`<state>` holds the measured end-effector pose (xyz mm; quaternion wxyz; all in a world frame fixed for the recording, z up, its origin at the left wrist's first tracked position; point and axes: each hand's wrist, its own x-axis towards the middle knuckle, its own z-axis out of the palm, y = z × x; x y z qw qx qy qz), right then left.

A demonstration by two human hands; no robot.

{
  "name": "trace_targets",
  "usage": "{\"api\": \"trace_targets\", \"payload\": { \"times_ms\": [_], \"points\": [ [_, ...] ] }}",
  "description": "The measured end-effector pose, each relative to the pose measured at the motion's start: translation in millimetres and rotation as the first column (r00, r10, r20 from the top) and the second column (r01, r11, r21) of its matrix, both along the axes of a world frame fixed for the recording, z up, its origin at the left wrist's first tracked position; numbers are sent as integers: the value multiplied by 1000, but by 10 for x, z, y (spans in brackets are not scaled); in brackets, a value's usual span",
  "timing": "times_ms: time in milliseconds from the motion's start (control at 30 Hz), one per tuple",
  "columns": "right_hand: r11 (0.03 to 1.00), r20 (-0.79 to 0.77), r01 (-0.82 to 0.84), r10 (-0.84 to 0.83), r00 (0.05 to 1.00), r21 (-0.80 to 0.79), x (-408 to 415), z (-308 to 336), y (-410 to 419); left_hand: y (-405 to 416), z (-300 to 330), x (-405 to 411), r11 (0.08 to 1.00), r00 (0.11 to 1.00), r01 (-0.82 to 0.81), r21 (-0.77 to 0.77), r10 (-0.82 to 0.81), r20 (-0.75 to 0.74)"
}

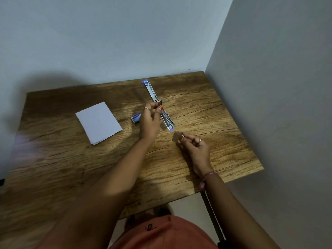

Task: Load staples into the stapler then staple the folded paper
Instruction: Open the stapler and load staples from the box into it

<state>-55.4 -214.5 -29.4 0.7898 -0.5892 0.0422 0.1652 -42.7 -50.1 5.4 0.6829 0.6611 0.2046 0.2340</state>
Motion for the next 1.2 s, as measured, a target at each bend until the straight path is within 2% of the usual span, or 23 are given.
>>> {"api": "trace_targets", "payload": {
  "times_ms": [100, 167, 267, 533, 700, 833, 933, 1033, 1200],
  "points": [
    [994, -218, -9, 34, 975, 113, -17, 67, -9, -1, -11, -101, 1000, 1000, 1, -16, -1, -3],
    [982, -302, 7, 51, 952, 190, -31, 101, -23, -8, -33, -153, 999, 1000, -9, -31, 9, -10],
    [964, -366, 38, 63, 928, 262, -61, 145, -38, -15, -66, -217, 997, 999, -30, -78, 28, -22],
    [944, -454, 160, -12, 891, 289, -73, 196, -80, -30, -96, -343, 996, 999, -29, -87, 25, -42],
    [971, -354, 129, -51, 934, 202, -86, 307, -70, -74, -44, -406, 991, 1000, 19, -129, -18, 13],
    [997, -47, 81, -80, 996, 19, -94, 497, -10, -105, -17, -429, 988, 997, 65, -143, -59, 47],
    [994, 173, 17, 1, 985, -104, -105, 643, 30, -144, -5, -431, 989, 995, 81, -122, -73, 67],
    [994, 206, -8, 31, 978, -112, -126, 726, 80, -187, 24, -451, 990, 991, 99, -96, -89, 98],
    [998, 103, -27, 32, 994, -48, -158, 789, 98, -202, 84, -483, 992, 985, 101, -71, -89, 146]
  ]
}}
